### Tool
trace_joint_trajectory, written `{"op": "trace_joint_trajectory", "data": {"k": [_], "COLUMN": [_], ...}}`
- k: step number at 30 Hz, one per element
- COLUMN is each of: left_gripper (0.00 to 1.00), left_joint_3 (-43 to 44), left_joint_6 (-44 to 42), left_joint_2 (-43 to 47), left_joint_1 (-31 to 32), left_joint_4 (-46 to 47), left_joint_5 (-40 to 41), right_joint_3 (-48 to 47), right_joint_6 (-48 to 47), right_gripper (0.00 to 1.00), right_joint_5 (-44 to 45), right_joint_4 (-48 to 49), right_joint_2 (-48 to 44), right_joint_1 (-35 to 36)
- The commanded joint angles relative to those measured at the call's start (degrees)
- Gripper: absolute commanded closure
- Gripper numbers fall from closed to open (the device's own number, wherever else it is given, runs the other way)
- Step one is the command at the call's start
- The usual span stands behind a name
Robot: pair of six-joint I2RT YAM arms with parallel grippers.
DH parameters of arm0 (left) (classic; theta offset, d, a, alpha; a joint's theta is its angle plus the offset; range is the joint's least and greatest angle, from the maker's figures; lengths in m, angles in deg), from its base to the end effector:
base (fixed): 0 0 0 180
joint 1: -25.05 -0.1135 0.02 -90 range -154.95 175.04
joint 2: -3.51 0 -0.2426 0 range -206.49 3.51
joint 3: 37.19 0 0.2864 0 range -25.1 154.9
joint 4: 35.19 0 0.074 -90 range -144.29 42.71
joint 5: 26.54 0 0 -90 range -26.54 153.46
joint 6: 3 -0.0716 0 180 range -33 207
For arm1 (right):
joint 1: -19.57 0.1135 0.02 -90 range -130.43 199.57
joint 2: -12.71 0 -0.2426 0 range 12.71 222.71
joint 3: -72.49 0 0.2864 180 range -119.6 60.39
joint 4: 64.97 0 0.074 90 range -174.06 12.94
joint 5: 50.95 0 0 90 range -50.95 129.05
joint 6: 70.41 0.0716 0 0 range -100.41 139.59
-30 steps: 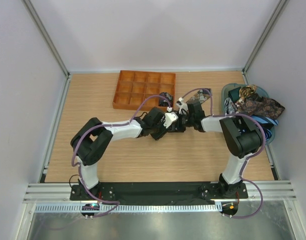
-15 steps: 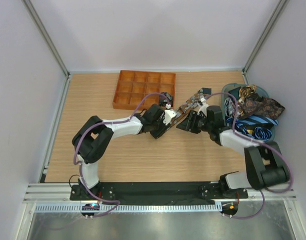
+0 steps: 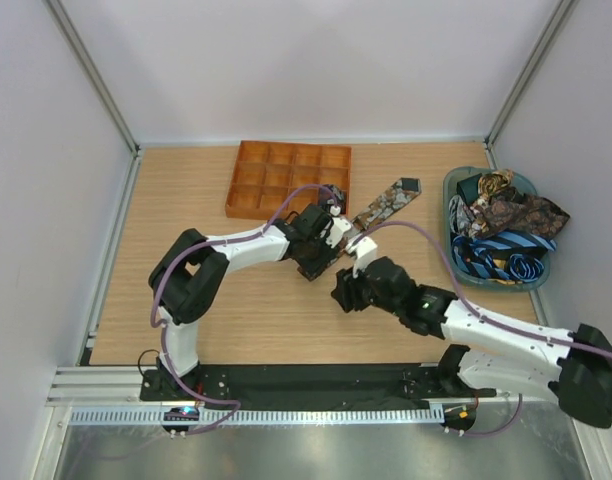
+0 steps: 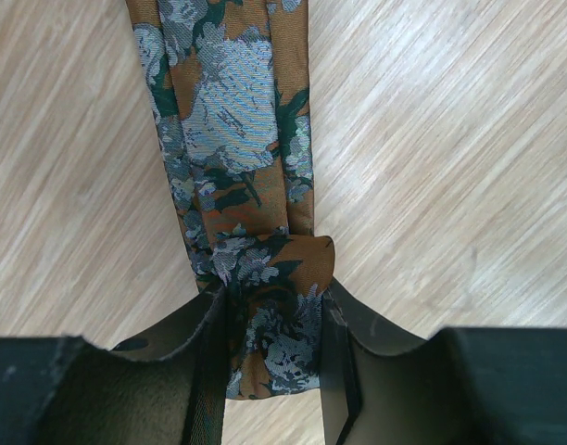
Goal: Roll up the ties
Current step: Roll the tie
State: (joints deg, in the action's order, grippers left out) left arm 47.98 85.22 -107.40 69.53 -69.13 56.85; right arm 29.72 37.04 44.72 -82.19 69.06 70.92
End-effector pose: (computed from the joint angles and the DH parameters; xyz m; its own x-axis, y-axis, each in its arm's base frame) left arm 0.3066 -0.3126 0.0905 -0.5927 0.6253 -0.5077 0.7562 0.6489 -0.0836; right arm 0.1859 0.2211 0.1738 -0.5222 -0.1752 -0.8346 -0.5949 0.7760 0.2093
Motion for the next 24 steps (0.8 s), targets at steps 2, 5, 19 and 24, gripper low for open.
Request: {"op": "trace_joint_trajectory", "data": {"k": [2,5,19,24], "left_gripper": [0.84,0.84,0.85,0.85], "left_joint_3": [-0.04,0.66,2.77,4.17], "left_joint_6": [1.52,1.52,3.36,3.54], "left_joint_2": [-2.38,-2.82,-4.13,-5.01], "left_joint_1": [-0.28,-0.19,-0.11,-0.19], "left_joint_4": [-9.09,-9.97,-12.51,-14.54], "left_joint_5": [-1.12,-1.74,-2.97,-3.49], "right_joint_3": [-7.19,-12.72,-43.14,-49.73], "right_joint_6": [-8.3,-12.6,-24.13,-26.59], "right_gripper": [0.48,0.47,0.35,0.32], "right_joint_5": [21.78,30.58,51.28,52.33], "right_joint_4": [-3.04,-4.71,-20.09,-22.56], "right_joint_2": [7.96,16.46,55.69,62.11], "right_joint_1": [14.36,23.42,29.69,26.96]}}
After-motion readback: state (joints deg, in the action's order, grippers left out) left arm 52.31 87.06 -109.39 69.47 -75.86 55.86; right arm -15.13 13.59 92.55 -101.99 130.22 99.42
